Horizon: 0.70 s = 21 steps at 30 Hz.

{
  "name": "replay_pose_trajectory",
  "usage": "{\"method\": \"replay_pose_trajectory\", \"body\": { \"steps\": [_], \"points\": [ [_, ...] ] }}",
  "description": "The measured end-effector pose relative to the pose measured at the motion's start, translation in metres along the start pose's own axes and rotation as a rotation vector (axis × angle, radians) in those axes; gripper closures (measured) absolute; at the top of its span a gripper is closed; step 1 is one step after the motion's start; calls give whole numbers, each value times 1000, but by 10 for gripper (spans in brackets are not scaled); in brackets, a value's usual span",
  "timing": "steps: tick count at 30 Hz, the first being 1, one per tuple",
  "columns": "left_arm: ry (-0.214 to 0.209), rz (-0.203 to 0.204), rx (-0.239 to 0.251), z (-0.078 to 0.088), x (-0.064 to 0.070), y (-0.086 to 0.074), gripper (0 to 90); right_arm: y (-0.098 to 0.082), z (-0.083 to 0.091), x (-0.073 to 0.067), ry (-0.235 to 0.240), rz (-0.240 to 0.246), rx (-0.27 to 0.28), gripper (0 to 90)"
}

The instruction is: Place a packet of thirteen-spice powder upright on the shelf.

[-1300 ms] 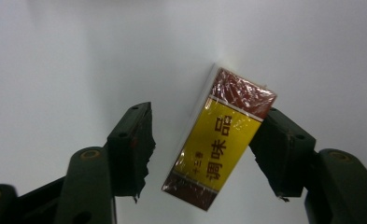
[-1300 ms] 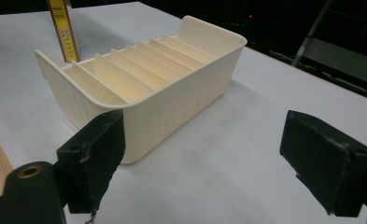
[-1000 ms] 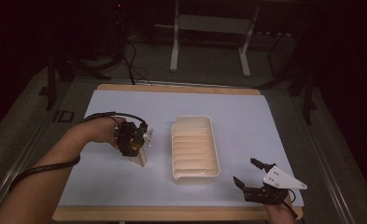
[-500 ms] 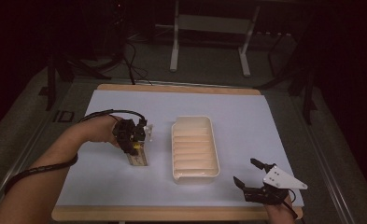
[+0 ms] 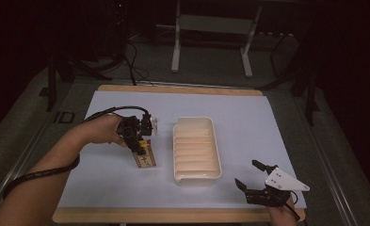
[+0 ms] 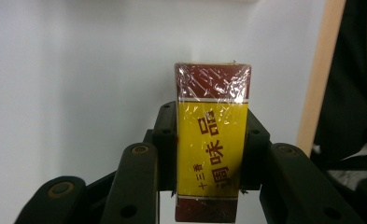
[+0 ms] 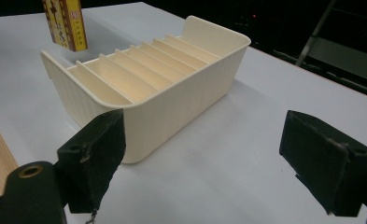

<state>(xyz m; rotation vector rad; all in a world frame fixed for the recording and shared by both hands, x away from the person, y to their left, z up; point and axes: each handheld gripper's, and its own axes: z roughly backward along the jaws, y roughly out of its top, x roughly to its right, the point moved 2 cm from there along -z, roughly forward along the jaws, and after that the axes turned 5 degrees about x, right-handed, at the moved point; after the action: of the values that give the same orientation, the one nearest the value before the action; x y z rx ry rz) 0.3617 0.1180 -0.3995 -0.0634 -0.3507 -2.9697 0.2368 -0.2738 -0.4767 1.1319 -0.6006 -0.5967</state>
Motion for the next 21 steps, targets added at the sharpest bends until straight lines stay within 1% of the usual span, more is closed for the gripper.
{"method": "replay_pose_trajectory", "body": {
  "steps": [2, 3, 4, 7, 8, 10, 12, 14, 17, 19, 21],
  "points": [
    [-9, 21, -5, 2, 1, 2, 677, 0, 0, 0, 0, -1, -1, 144],
    [-15, 23, -11, 3, 0, 3, 676, 0, 0, 0, 0, -2, -1, 144],
    [-22, 37, -10, 4, 1, 4, 677, 0, 0, 0, 0, -2, -1, 145],
    [-25, 58, -7, 7, 1, 6, 677, 0, 0, 0, 2, 0, -1, 145],
    [-17, 59, -4, 9, 0, 7, 677, 0, 0, 0, 3, 0, -1, 145],
    [-23, 82, 15, 12, 0, 8, 676, 0, -1, 0, 3, -2, -3, 145],
    [-34, 117, 51, 17, -1, 10, 676, 0, -1, 0, 4, -2, -2, 145],
    [-26, 127, 75, 22, -1, 12, 676, 0, 0, 0, 3, 0, -3, 145],
    [-13, 134, 86, 28, -1, 17, 676, 0, 0, 0, 2, -2, -3, 145],
    [-12, 137, 90, 30, -1, 19, 676, 0, 0, 0, 3, -2, -3, 145],
    [-7, 120, 89, 33, 2, 23, 676, 0, -1, 0, 5, 0, -2, 145]
  ]
}}
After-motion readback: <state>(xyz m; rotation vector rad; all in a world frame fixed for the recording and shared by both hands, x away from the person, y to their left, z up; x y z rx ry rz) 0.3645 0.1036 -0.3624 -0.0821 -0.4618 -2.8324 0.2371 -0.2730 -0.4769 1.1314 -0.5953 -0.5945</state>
